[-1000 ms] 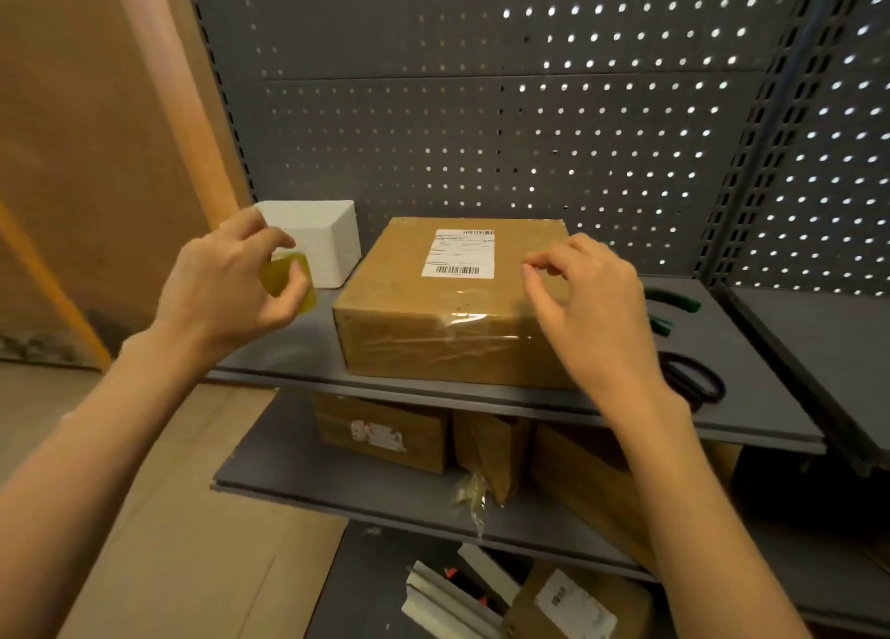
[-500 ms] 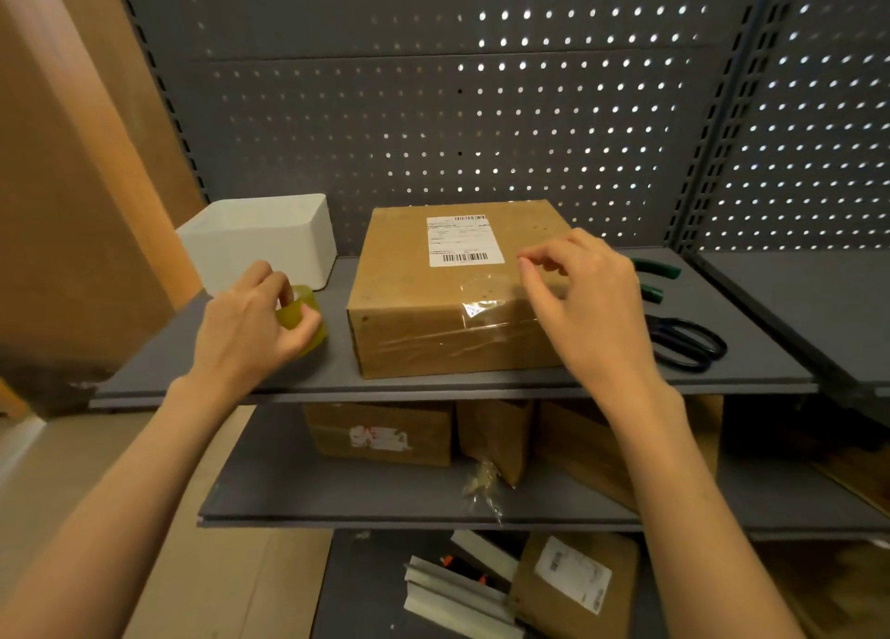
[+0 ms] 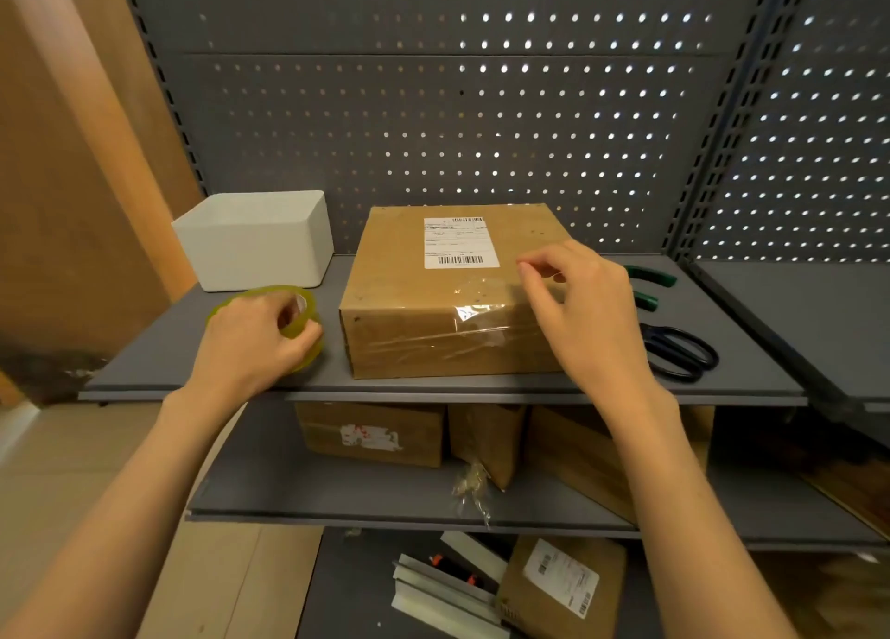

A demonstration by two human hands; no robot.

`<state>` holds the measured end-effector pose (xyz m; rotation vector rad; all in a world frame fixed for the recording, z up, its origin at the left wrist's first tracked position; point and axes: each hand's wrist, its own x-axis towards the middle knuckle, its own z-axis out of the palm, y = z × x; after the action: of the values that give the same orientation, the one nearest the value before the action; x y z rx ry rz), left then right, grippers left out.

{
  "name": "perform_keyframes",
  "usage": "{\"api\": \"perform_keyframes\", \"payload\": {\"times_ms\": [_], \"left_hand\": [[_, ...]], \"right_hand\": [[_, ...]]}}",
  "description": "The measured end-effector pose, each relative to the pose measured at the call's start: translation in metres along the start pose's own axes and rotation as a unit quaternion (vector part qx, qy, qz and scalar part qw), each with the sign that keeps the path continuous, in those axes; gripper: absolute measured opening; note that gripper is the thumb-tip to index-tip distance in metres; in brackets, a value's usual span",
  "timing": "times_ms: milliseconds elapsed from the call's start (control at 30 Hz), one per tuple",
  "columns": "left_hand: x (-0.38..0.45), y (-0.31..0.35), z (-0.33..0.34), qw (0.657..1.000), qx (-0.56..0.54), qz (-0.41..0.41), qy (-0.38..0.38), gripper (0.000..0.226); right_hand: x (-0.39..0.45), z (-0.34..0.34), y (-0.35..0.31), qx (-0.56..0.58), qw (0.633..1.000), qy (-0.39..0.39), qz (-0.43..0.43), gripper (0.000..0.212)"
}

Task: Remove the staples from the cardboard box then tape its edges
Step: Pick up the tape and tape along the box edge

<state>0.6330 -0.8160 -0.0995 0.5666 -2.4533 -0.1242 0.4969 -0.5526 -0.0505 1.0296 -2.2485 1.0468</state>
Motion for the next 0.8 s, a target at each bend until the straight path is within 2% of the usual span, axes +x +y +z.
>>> {"api": "perform_keyframes", "payload": {"times_ms": [100, 167, 233, 300, 367, 500, 667, 800], "left_hand": [[0.000, 0.003, -0.008, 0.998, 0.061, -0.002, 0.002, 0.042], [0.001, 0.011, -0.017, 0.995, 0.095, 0.005, 0.029, 0.045], [0.000, 0.031, -0.026, 0.996, 0.054, 0.009, 0.074, 0.040], [-0.004, 0.061, -0.032, 0.995, -0.038, 0.029, 0.087, 0.038], [-0.011, 0.095, -0.033, 0.991, -0.093, 0.075, 0.059, 0.041], [-0.018, 0.145, -0.018, 0.982, -0.093, 0.160, -0.028, 0.043], [-0.018, 0.150, -0.003, 0.982, -0.080, 0.156, -0.069, 0.048], [-0.016, 0.144, -0.007, 0.987, -0.028, 0.148, -0.060, 0.047]], "right_hand": [[0.002, -0.004, 0.005, 0.036, 0.999, 0.014, 0.005, 0.020], [0.001, -0.004, 0.006, 0.056, 0.998, 0.020, 0.002, 0.023], [0.000, -0.001, 0.003, 0.056, 0.998, 0.008, -0.020, 0.027], [-0.004, 0.005, -0.001, 0.041, 0.997, -0.036, -0.046, 0.032], [-0.008, 0.013, -0.003, 0.008, 0.994, -0.086, -0.065, 0.036], [-0.013, 0.021, 0.000, -0.022, 0.987, -0.127, -0.098, 0.039], [-0.017, 0.021, 0.014, -0.141, 0.970, -0.163, -0.116, 0.045], [-0.015, 0.018, 0.019, -0.127, 0.975, -0.157, -0.095, 0.042]]}}
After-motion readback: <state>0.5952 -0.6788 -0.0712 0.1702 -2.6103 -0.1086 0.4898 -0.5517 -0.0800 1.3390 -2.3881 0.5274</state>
